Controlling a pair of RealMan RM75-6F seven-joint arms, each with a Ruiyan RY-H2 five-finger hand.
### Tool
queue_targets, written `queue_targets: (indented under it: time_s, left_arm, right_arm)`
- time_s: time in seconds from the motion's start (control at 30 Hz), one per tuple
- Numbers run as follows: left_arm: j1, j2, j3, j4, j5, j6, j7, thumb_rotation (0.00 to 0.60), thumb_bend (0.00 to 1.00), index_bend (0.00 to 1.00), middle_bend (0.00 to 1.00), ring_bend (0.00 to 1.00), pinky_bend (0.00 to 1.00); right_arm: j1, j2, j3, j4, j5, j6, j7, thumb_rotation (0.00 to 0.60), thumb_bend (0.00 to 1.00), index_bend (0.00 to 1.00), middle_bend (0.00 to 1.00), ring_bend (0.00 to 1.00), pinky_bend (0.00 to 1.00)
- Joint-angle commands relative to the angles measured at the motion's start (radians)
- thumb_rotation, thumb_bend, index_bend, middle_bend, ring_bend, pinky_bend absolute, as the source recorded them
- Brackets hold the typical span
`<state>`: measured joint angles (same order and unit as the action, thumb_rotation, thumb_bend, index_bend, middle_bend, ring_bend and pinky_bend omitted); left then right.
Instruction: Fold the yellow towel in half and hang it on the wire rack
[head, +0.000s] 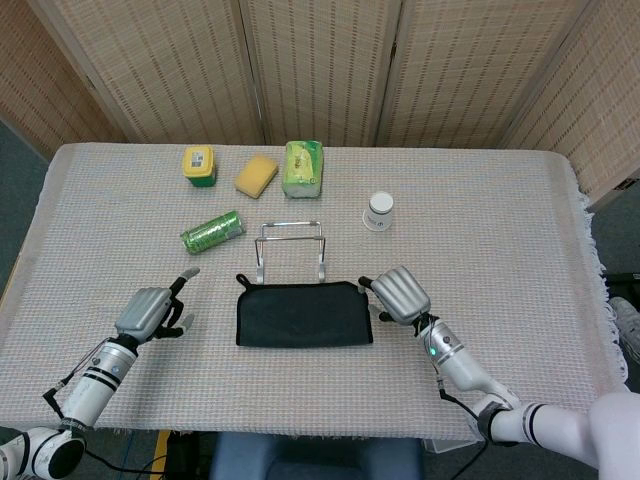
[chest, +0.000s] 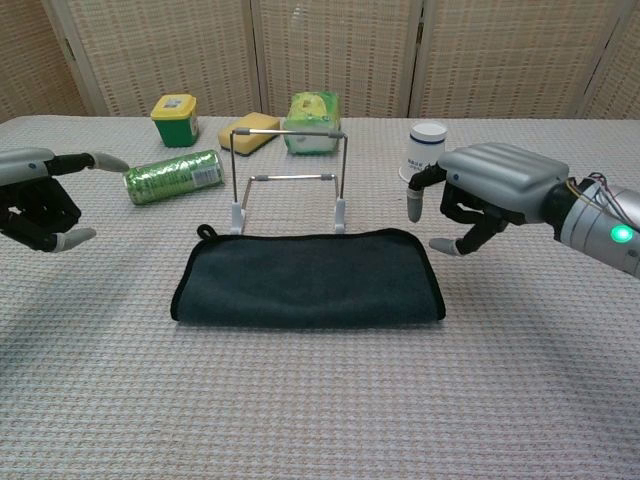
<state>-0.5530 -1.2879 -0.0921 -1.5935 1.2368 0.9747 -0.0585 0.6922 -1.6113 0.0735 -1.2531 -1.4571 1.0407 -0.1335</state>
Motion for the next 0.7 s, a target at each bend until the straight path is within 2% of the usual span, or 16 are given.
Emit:
queue_targets:
  time_s: [0.03,0.2,0.43,0.7]
  left_arm:
    - [0.001,0.002,0.000,-0.004,-0.002,-0.002,0.001,0.600,0.47,0.03,0.86,0.83,0.93]
    - [0.007,0.010,0.000,-0.018,-0.002,0.002,0.005,0.600,0.47,0.03,0.86,0.83,0.93]
    - [0.015,0.021,0.001,-0.028,-0.005,0.003,0.005,0.600,0.47,0.03,0.86,0.83,0.93]
    - [0.021,0.031,-0.001,-0.029,-0.012,-0.006,-0.016,0.600,0.47,0.03,0.86,0.83,0.93]
  right_arm:
    - [-0.018,-0.001,-0.044,0.044,-0.057,0.031,0.031,0.600,0.18,0.45,0.95,1.00,0.98]
    - [-0.021,-0.057,-0.049,0.133,-0.085,0.056,0.030,0.600,0.11,0.45,0.95,1.00,0.98]
    - [-0.009,-0.154,-0.038,0.279,-0.111,0.080,0.050,0.600,0.09,0.45,0.95,1.00,0.98]
    - [0.010,-0.234,-0.024,0.373,-0.119,0.082,0.080,0.600,0.09,0.45,0.95,1.00,0.98]
